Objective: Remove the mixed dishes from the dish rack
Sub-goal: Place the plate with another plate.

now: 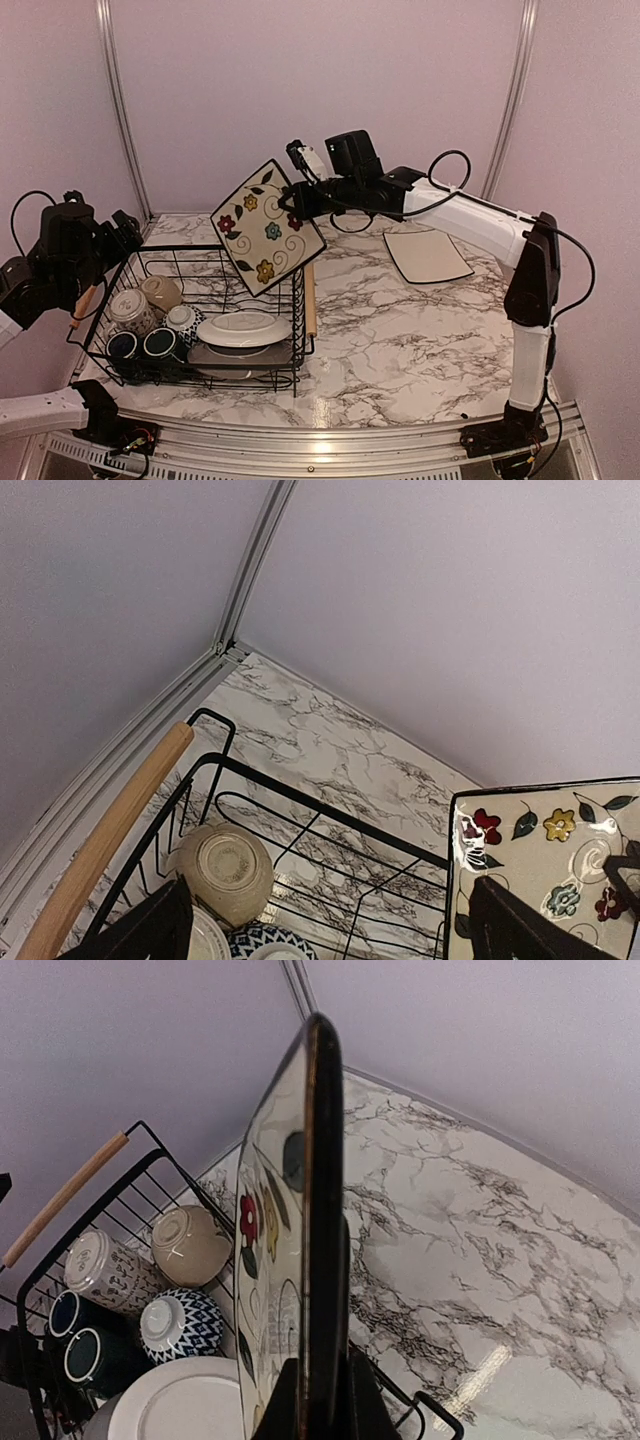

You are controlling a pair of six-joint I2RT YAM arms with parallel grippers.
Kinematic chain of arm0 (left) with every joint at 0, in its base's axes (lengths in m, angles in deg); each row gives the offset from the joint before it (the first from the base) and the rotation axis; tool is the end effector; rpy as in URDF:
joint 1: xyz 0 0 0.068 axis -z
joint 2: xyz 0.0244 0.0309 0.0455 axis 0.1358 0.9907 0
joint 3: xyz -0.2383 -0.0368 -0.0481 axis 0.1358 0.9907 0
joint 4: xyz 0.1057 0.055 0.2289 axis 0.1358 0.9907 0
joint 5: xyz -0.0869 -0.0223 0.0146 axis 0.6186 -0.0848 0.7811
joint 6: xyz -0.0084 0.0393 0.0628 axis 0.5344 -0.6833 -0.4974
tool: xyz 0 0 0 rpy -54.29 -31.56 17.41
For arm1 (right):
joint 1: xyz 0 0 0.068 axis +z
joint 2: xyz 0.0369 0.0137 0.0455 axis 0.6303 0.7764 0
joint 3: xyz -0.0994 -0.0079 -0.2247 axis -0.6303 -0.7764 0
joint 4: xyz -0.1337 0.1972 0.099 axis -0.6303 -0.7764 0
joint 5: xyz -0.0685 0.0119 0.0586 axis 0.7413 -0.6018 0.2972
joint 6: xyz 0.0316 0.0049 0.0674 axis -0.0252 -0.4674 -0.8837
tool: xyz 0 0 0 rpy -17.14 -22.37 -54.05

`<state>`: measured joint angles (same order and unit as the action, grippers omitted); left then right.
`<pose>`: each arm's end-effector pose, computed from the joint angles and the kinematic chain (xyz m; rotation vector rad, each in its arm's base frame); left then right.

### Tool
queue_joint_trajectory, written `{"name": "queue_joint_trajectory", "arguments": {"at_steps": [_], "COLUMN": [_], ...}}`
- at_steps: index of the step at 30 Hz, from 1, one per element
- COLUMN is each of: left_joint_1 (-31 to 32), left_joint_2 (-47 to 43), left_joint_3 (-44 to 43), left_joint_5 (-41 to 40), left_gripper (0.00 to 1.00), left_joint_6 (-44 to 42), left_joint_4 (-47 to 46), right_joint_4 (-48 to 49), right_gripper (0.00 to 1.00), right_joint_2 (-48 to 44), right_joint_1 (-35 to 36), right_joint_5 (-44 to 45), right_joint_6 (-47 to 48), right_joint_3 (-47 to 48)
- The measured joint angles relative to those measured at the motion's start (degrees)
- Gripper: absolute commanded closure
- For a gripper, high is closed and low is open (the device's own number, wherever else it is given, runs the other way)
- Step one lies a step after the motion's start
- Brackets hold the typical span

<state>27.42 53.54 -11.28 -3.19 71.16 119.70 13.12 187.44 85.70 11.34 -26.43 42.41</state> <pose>0.1735 -0.0729 0.3319 -0.5937 1.7538 -0.2845 0.3262 0.3625 0.3201 -0.7532 1.9529 0.8254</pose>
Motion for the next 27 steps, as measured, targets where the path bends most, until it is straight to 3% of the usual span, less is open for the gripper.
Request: {"name": "queue_joint_trajectory", "arguments": {"at_steps": [9, 15, 21, 27], "left_joint_1": [0.0, 0.0, 0.0, 0.0], "left_joint_2": [0.1, 0.1, 0.1, 0.1], "left_joint_3": [0.0, 0.0, 0.0, 0.2], "left_joint_5": [0.7, 0.9, 1.3, 2.0], "left_gripper": [0.01, 0.01, 0.01, 0.01], "left_joint_6": [0.0, 0.0, 0.0, 0.0], "left_joint_4": [-0.3, -0.3, -0.6, -1.4], "right_joint_4": [18.7, 31.7, 46.5, 58.4], "right_gripper": [1.0, 1.0, 1.0, 1.0], "right_joint_2": [-1.2, -3.1, -12.1, -22.5], "right_joint_1": [-6.9, -11.4, -17.2, -22.6], "right_joint_5": [-13.8, -16.2, -12.3, 2.9], "right_joint_6": [-24.9, -38.4, -50.3, -57.9], "right_joint_3": [-13.9, -20.7, -34.8, -51.6]}}
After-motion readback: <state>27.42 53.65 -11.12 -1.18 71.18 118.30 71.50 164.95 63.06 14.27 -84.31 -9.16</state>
